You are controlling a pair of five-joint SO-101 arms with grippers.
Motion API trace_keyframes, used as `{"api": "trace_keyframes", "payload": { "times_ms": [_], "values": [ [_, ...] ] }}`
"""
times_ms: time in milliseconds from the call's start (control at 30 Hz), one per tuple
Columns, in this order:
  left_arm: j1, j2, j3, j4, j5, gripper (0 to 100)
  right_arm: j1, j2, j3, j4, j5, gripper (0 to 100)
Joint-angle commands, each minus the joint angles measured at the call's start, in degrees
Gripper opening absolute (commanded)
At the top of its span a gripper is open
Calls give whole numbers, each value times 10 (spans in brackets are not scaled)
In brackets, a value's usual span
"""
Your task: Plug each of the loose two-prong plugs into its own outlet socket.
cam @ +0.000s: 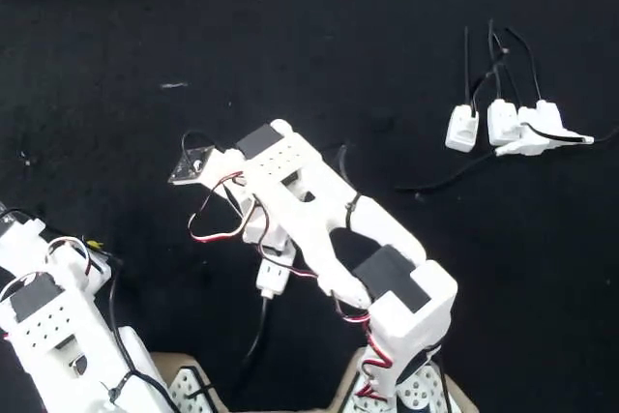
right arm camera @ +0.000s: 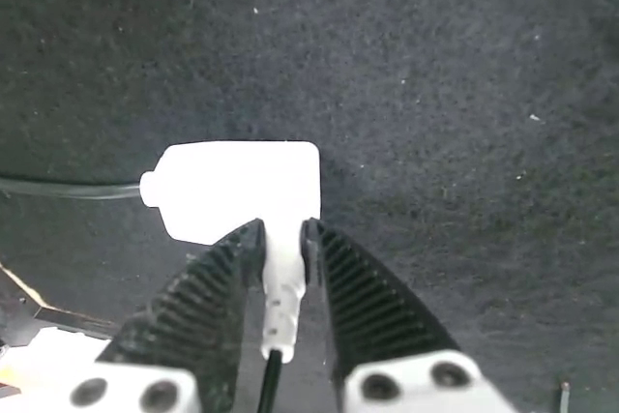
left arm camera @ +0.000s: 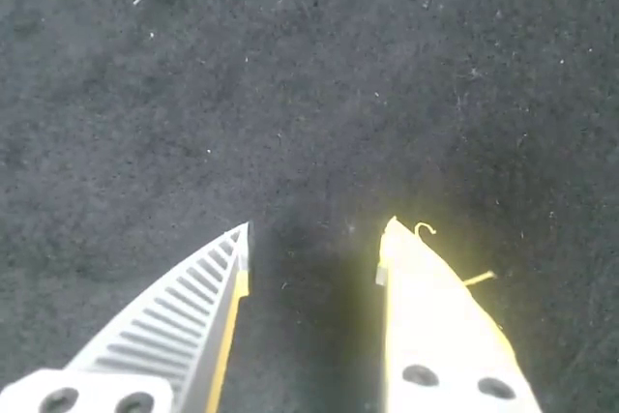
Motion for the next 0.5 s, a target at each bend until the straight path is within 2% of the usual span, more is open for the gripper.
{"api": "trace_keyframes", "payload": {
  "times_ms": [0,167,333,467],
  "values": [
    [-5,-5,-32,-4,5,228,56,-3,-38,-10,-15,10],
    [-5,-5,-32,-4,5,228,109,-5,-97,6,-57,10],
    [-5,-5,-32,-4,5,228,113,-1,-165,63,-75,10],
    [-7,-5,-31,-4,5,228,113,2,-170,68,-76,10]
  ]
}}
